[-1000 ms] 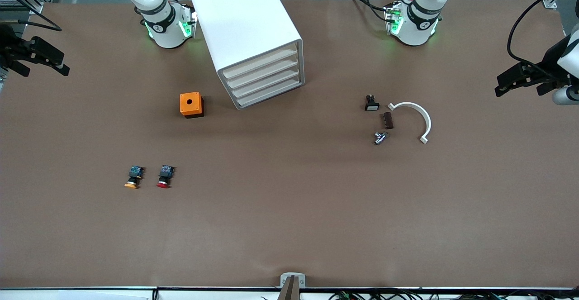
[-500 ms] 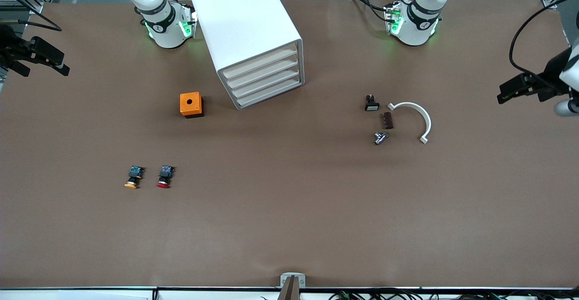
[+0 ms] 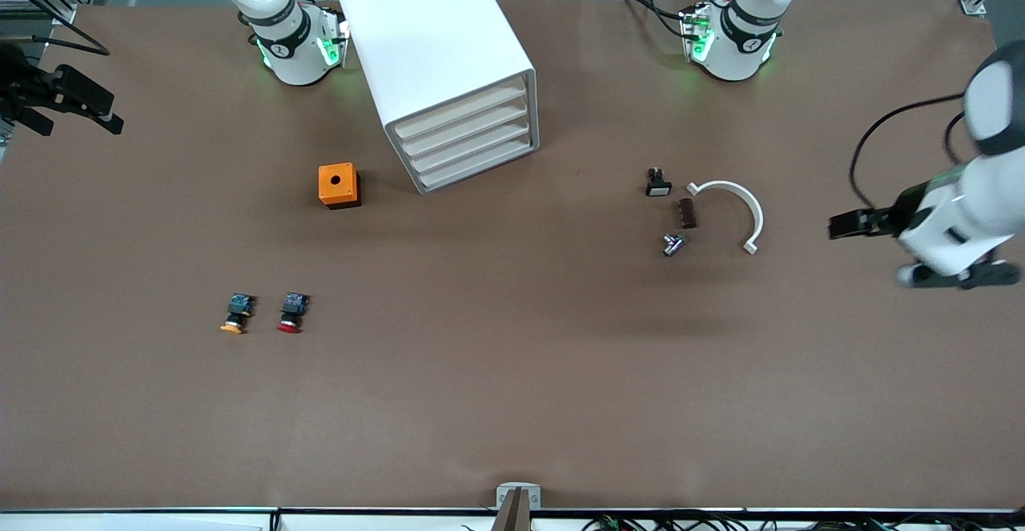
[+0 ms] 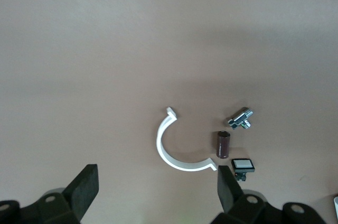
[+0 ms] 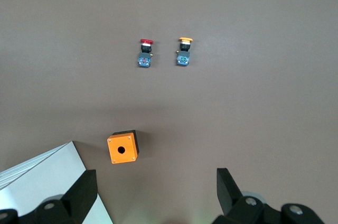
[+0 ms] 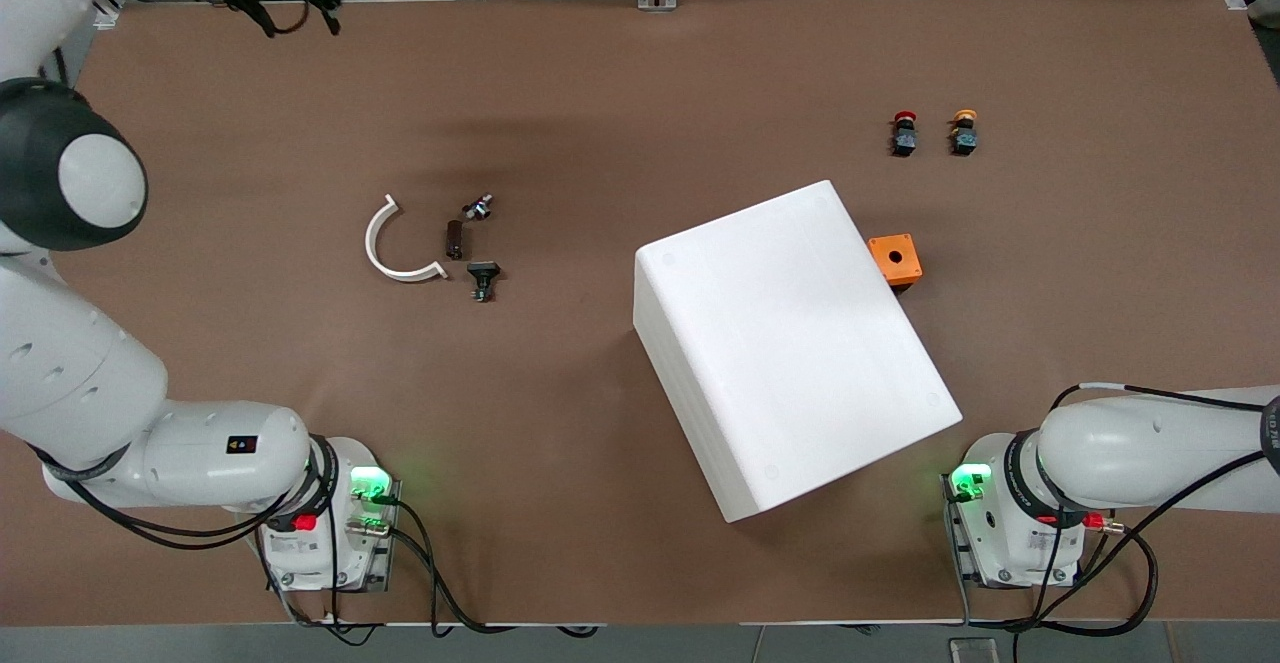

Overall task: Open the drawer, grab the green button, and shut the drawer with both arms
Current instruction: 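Reach the left gripper toward the white cabinet's drawer handle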

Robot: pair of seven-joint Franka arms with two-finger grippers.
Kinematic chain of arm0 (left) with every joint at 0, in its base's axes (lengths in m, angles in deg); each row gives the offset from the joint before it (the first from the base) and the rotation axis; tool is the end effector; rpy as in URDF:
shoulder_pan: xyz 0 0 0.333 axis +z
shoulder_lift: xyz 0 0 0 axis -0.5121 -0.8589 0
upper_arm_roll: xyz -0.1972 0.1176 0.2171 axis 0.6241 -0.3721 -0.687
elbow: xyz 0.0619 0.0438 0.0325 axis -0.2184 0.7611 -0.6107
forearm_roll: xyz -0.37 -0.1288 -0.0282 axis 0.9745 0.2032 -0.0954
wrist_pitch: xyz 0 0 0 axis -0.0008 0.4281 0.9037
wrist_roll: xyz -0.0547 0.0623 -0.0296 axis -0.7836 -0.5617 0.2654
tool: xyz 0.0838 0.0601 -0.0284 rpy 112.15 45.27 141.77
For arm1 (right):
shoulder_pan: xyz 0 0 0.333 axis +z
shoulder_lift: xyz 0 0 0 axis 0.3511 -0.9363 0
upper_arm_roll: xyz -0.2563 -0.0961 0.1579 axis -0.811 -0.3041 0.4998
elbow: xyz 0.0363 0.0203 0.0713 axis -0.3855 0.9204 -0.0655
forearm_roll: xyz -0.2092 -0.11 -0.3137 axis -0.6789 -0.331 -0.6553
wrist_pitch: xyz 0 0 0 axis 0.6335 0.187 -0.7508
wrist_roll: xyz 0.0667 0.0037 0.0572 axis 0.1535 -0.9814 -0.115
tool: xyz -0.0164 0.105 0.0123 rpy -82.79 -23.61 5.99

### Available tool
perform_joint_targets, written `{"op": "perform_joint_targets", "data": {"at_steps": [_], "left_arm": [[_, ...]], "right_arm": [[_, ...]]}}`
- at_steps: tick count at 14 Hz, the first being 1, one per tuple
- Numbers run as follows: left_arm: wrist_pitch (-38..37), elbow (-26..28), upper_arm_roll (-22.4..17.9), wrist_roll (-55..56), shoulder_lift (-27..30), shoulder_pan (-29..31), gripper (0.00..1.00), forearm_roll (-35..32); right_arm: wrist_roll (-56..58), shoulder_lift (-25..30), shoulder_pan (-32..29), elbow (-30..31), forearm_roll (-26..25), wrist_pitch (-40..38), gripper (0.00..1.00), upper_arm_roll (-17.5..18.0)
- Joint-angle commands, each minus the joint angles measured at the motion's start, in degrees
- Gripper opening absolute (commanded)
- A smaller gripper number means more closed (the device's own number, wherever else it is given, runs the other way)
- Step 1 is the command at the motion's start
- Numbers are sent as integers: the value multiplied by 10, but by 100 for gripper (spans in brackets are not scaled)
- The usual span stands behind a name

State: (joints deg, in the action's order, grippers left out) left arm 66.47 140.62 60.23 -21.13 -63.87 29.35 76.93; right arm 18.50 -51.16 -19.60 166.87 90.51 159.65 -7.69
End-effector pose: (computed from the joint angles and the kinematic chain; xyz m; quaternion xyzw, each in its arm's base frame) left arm 0.6256 -0.0455 0.4696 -0.9938 -0.0128 0.1108 0.0022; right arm 0.4995 -0.0199 0.6539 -0.9998 0.0077 -0.0002 0.0204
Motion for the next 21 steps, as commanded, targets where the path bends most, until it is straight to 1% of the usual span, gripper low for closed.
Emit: {"op": "perform_joint_targets", "data": {"at_steps": [1, 2, 3, 4, 5, 7, 8, 10, 13, 15, 16, 18, 21], "left_arm": [[-3, -11, 6, 86, -47, -49, 100, 4], [-3, -13, 7, 119, -63, -61, 100, 23], [-3, -16, 7, 162, -75, -85, 100, 54], [-6, -30, 7, 218, -93, -109, 100, 81], [-11, -49, 8, 278, -115, -121, 100, 105], [-13, -90, 9, 415, -173, -156, 100, 194], [-13, -99, 6, 473, -193, -171, 100, 227], [-11, -133, 7, 598, -240, -197, 100, 286], [-9, -136, 10, 754, -290, -231, 100, 386], [-9, -141, 11, 837, -319, -249, 100, 429], [-9, -148, 11, 883, -336, -255, 100, 437], [-14, -148, 20, 997, -368, -254, 100, 465], [-68, -148, 27, 1086, -384, -257, 100, 511]], "right_arm": [[6, 13, -7, 8, -1, -1, 100, 2], [6, 13, -7, 4, -2, -1, 100, 1], [6, 10, -9, -2, -3, 0, 100, 1], [7, 8, -14, -6, -2, 1, 100, 1], [8, 7, -15, -7, -3, 0, 100, 1], [6, 4, -14, -7, -5, -1, 100, 2], [6, -2, -14, -8, -14, -1, 100, 2], [7, -2, -10, -8, -37, -2, 100, 4], [6, -7, -8, -7, -40, -1, 100, 5], [7, -9, -10, -7, -39, 0, 100, 5], [8, -10, -10, -7, -40, -1, 100, 5], [10, -11, -10, -5, -39, -5, 100, 5], [8, -18, -13, -5, -40, -2, 100, 4]]}}
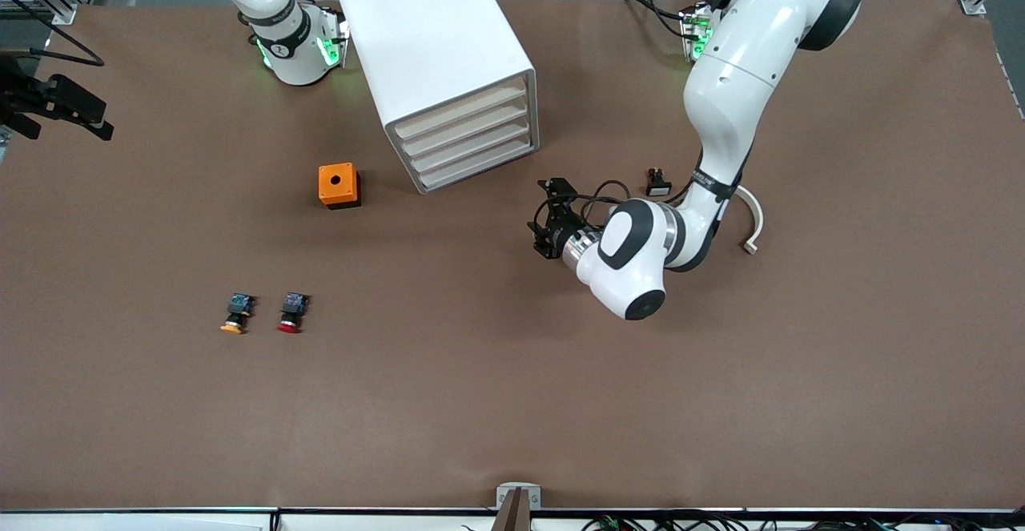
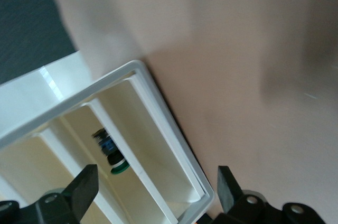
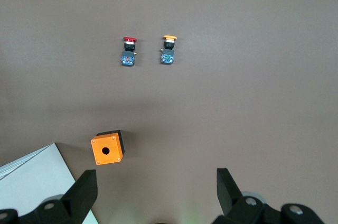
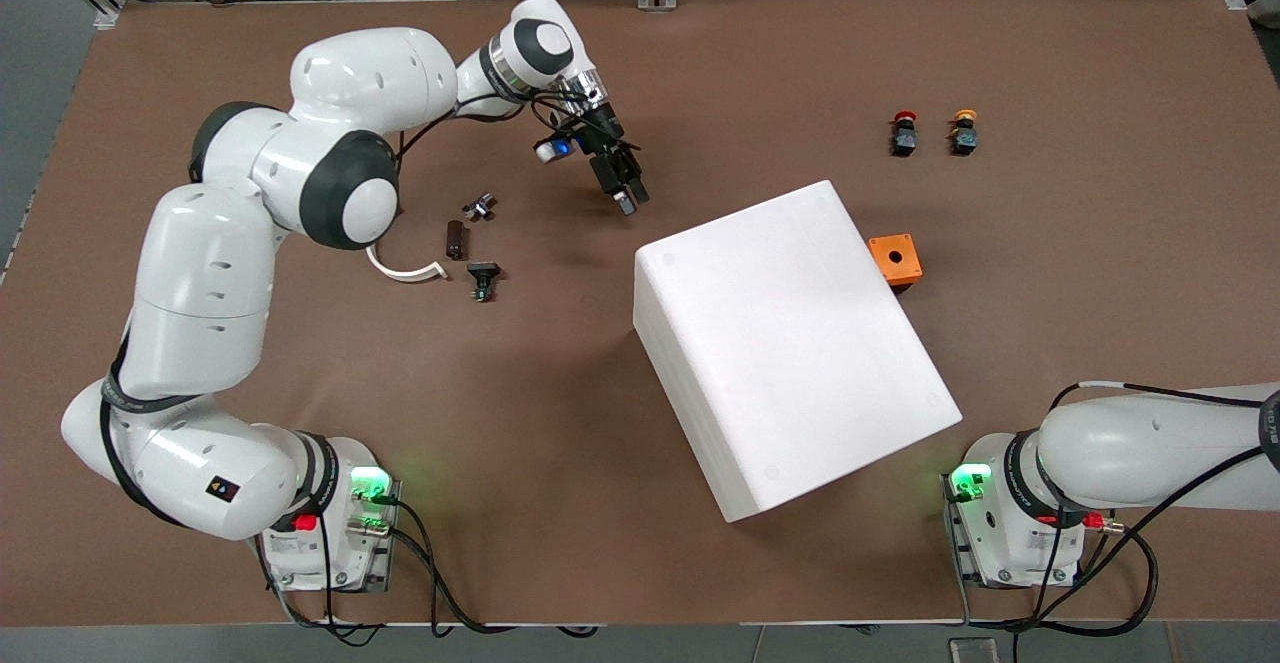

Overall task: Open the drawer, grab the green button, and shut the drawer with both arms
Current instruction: 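Grasp the drawer handle with the left gripper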

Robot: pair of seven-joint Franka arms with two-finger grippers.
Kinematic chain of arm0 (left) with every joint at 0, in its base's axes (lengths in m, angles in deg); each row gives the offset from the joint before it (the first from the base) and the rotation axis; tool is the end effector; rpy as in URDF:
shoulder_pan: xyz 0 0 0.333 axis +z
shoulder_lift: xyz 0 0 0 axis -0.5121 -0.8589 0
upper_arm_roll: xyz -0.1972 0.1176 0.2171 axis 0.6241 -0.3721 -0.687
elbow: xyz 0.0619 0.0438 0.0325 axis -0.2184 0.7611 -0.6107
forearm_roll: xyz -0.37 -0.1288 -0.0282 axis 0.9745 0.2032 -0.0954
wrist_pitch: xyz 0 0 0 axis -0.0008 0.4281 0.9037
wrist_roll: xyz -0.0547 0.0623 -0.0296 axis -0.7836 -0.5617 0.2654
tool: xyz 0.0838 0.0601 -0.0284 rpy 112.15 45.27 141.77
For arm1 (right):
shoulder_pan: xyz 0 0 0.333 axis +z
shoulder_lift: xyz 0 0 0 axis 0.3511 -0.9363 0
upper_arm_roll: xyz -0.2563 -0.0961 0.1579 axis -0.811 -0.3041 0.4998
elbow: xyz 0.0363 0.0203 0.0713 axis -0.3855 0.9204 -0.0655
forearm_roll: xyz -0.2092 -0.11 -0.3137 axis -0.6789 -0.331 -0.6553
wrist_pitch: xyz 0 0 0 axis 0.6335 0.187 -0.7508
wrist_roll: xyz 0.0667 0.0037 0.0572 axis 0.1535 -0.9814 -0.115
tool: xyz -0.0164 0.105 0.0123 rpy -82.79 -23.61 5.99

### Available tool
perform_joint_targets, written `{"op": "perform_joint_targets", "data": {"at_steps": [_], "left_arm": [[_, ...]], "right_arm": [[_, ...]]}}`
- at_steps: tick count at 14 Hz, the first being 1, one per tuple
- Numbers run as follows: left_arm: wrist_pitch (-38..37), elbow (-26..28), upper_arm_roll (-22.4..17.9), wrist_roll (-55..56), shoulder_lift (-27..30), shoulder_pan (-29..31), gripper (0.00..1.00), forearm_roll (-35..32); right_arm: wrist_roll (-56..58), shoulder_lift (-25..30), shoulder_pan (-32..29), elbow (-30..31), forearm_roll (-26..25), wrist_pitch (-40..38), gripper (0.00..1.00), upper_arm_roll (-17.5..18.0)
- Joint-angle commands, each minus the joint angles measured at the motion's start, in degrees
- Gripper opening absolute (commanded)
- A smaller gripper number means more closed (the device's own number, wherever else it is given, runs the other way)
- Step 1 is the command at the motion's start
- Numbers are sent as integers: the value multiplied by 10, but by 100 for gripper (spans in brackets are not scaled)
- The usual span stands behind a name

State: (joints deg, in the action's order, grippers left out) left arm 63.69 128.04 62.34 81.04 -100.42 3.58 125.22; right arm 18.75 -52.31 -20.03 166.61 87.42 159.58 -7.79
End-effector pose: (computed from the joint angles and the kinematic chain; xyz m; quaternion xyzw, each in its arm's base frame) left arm 0.5391 -0.4218 0.1752 -0.5814 -0.6245 0.5015 0.1430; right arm 0.5052 -0.0306 0.6458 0.9999 -0.0116 -0.0091 0.0066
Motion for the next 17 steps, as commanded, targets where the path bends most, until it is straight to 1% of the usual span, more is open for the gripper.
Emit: {"op": "perform_joint_targets", "data": {"at_steps": [1, 3, 4, 5, 6, 7, 9, 11, 14, 17], "left_arm": [[-55, -22, 10, 99, -26, 0, 99, 42], [-78, -21, 14, 147, -42, 0, 98, 70], [-79, -18, 14, 155, -47, 1, 88, 89], [-84, -17, 14, 165, -54, 1, 74, 107], [-89, -16, 14, 173, -62, 0, 56, 116], [-91, -16, 15, 176, -70, 0, 51, 122], [-91, -14, 21, 181, -85, -4, 48, 124], [-101, -7, 22, 184, -90, -13, 46, 125], [-125, 1, 23, 187, -90, -27, 46, 130], [-125, 2, 27, 205, -93, -43, 46, 130]], "right_arm": [[19, -15, -10, -5, -8, -1, 100, 4], [46, -17, -8, -8, -13, 5, 100, 4], [46, -17, -8, -9, -19, 5, 100, 4], [46, -18, -9, -8, -21, 7, 100, 4], [48, -35, -12, -9, -19, 9, 100, 4], [47, -49, -9, -16, -19, 7, 100, 4], [46, -53, -11, -22, -20, 5, 100, 4], [47, -70, -13, -23, -22, 9, 100, 3], [48, -109, -27, -42, -26, 13, 100, 2], [38, -116, -31, -44, -24, 9, 100, 2]]}}
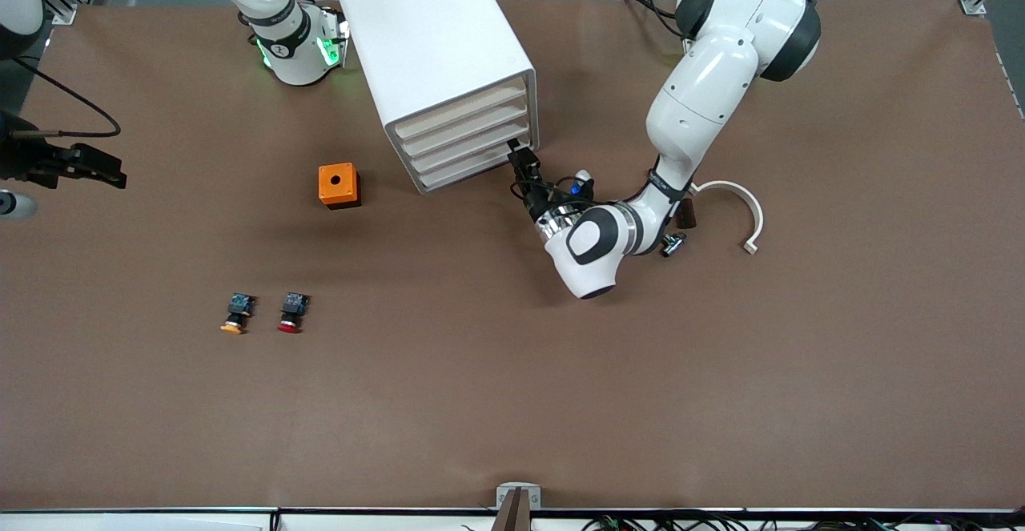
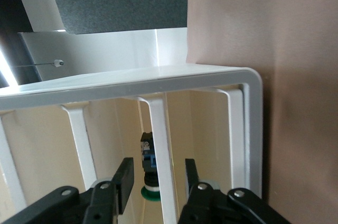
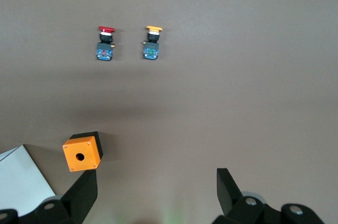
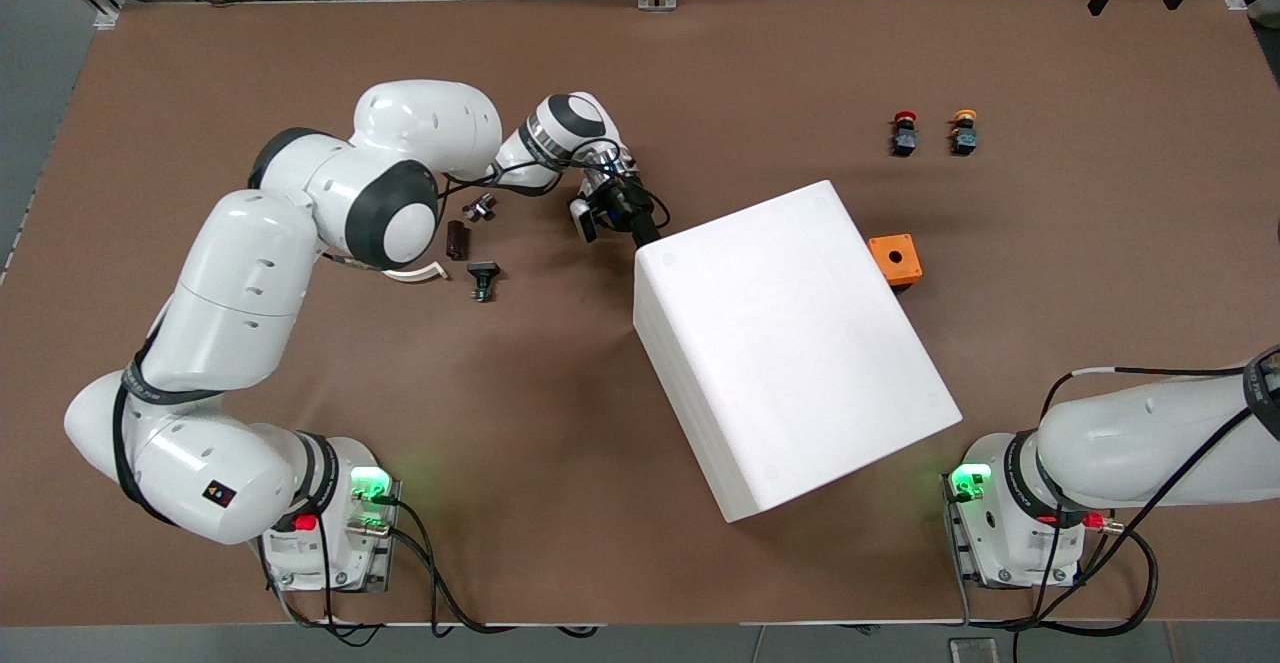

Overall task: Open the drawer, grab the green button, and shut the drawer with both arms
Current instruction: 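Grasp the drawer handle with the left gripper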

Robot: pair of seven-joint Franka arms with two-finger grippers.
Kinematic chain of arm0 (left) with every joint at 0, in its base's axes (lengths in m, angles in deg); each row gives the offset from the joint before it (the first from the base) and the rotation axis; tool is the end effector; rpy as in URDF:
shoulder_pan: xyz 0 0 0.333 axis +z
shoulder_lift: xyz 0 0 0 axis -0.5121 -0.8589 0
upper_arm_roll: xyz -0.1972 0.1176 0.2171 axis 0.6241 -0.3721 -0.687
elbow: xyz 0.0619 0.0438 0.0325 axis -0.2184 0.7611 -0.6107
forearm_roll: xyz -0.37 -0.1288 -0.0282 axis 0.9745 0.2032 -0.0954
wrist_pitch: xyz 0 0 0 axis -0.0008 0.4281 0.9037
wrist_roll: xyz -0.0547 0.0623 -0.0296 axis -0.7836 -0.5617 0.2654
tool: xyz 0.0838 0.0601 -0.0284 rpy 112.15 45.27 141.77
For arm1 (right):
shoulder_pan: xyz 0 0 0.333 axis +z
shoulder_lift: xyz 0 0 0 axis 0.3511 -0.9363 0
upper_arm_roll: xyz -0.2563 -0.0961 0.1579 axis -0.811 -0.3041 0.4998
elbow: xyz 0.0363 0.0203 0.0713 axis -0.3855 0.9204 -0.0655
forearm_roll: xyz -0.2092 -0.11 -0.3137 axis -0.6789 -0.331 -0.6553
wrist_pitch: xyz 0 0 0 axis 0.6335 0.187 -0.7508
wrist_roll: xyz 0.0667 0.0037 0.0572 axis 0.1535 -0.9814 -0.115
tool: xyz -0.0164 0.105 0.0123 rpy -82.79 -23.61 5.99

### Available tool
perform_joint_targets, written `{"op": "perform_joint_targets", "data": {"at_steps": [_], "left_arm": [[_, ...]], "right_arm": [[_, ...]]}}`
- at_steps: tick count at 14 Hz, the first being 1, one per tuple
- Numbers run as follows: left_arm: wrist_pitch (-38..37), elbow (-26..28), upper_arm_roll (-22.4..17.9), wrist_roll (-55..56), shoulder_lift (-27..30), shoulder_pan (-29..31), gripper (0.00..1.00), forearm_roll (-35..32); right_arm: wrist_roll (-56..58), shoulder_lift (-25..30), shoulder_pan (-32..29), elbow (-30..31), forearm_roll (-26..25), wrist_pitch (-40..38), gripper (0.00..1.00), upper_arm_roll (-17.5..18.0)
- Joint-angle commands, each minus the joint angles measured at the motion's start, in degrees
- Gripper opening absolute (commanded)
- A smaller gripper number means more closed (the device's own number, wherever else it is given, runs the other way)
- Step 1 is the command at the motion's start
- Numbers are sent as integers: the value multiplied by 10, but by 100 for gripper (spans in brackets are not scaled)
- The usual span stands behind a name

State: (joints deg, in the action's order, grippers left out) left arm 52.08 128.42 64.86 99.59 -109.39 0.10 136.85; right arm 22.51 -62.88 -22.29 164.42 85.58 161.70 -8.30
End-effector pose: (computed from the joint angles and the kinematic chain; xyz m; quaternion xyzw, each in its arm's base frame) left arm 0.4484 -0.4684 0.1028 -0.4079 -0.6063 0.5859 0.3505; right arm 0.5593 -0.0609 0.5682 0.9976 -0.0016 -0.0657 0.0225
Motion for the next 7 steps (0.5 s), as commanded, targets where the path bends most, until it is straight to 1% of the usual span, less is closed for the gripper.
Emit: {"op": "perform_joint_targets", "data": {"at_steps": [1, 2, 3, 5, 7], "left_arm": [[-9, -2, 1, 24, -4, -15, 46, 14], [-10, 1, 1, 30, -4, -22, 45, 13], [-11, 7, 1, 34, -3, -24, 42, 10], [-19, 17, 1, 37, -3, -29, 35, 7], [-30, 24, 1, 47, -2, -34, 23, 4]], "right_arm": [[-13, -10, -5, -22, -3, -15, 100, 8], [-50, -10, -2, -23, 1, -16, 100, 11], [-103, -8, 8, -22, 2, -23, 100, 14], [-175, -7, 40, -22, 7, -42, 100, 14], [-225, -7, 59, -22, 26, -43, 100, 14]]}}
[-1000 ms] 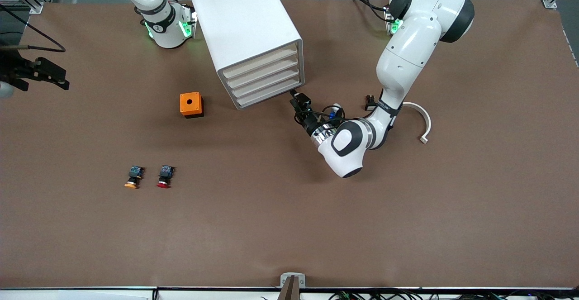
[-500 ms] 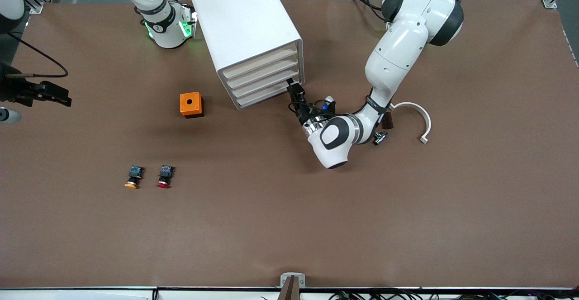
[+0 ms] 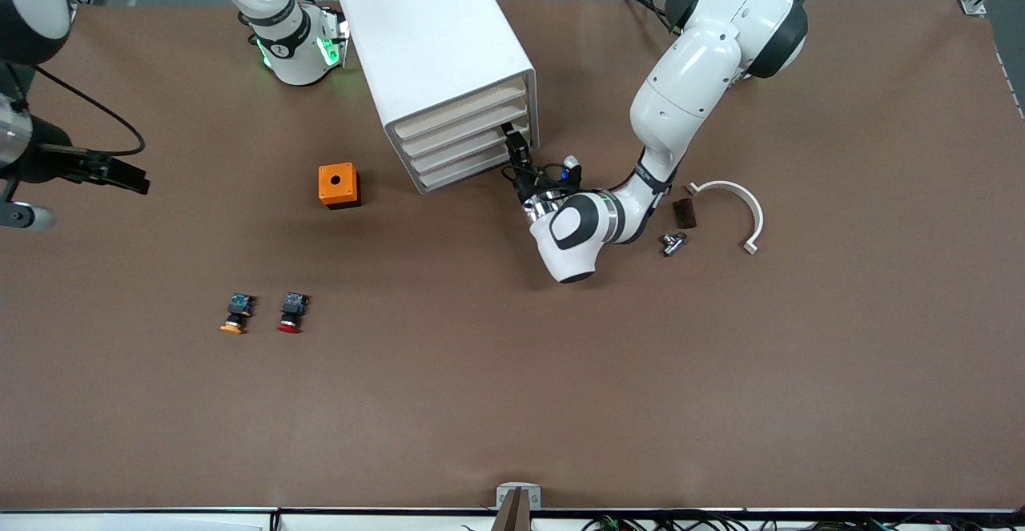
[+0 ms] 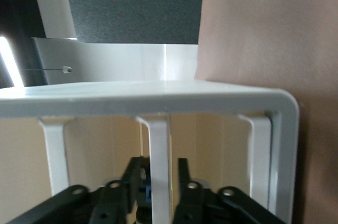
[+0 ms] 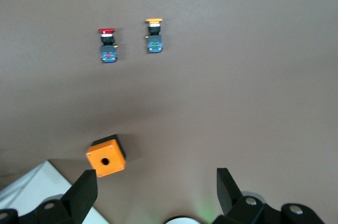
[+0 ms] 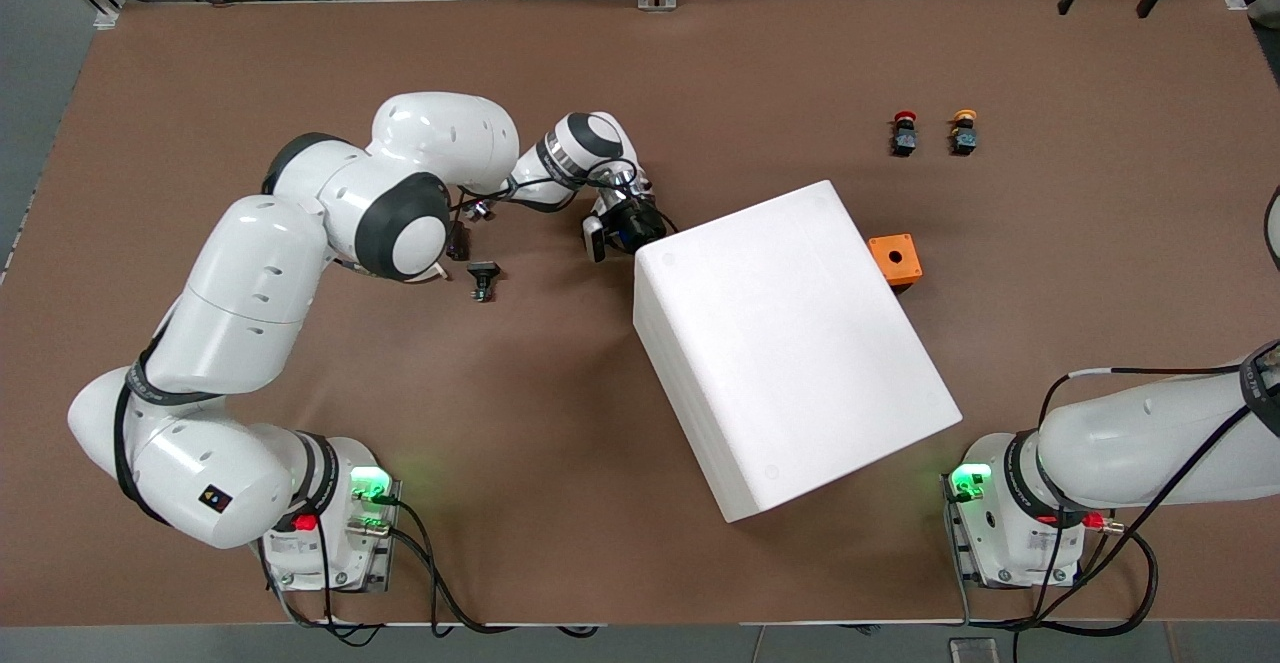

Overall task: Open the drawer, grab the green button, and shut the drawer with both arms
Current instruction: 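Pull the drawer open with the left gripper while the right gripper approaches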

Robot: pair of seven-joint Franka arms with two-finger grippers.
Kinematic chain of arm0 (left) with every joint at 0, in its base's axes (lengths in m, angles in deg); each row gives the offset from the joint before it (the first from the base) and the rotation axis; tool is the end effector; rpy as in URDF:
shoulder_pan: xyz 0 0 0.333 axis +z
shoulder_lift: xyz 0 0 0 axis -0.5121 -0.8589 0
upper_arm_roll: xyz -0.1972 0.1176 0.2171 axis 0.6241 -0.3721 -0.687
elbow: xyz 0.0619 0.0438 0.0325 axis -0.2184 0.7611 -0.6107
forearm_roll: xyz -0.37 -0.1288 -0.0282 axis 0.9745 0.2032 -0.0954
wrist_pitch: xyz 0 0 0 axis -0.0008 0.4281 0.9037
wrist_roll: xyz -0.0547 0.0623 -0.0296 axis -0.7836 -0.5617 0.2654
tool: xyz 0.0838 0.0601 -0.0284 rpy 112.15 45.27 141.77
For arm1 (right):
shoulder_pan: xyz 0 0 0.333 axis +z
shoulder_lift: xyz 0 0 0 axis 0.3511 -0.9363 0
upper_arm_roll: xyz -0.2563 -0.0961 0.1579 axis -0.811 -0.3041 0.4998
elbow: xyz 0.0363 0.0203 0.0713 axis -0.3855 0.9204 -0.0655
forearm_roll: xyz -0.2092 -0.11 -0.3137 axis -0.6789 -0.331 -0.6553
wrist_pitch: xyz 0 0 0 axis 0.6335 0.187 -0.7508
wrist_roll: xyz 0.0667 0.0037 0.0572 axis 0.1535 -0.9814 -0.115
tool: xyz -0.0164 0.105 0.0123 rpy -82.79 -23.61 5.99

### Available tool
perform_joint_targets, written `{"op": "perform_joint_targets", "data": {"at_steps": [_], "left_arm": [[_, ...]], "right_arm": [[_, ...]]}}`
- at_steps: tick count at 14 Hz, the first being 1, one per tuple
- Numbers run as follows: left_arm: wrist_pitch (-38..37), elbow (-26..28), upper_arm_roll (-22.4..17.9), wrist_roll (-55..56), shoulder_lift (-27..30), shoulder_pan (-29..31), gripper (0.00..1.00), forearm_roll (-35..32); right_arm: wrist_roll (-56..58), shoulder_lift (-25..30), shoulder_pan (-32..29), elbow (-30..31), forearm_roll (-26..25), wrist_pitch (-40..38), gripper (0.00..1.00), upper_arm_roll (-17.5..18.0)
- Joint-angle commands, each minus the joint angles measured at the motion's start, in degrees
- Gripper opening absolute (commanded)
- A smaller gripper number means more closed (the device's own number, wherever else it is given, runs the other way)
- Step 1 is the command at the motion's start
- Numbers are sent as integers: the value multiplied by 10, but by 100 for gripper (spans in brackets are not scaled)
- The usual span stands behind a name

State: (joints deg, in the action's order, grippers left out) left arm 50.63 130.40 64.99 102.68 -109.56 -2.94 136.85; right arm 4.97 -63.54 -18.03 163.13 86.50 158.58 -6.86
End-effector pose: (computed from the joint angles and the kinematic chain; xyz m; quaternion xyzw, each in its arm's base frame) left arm 0.4091 -0.4855 0.0928 -0.3971 -0.5965 0.5678 0.4050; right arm 0.5606 -0.0036 0.5681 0.9906 -0.1053 -0.0823 0.0293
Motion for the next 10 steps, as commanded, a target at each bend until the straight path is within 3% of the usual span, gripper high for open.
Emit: {"op": "perform_joint_targets", "data": {"at_steps": [1, 4, 10], "left_arm": [[-16, 4, -1, 28, -1, -4, 17, 4], [-16, 2, -1, 43, -1, -3, 11, 4], [-15, -1, -2, 43, 0, 16, 8, 6]], "right_arm": [[-78, 1, 21, -8, 41, -12, 100, 0], [-141, 1, 38, -4, 93, -11, 100, 0], [-297, 1, 130, 7, 94, 17, 100, 0]]}}
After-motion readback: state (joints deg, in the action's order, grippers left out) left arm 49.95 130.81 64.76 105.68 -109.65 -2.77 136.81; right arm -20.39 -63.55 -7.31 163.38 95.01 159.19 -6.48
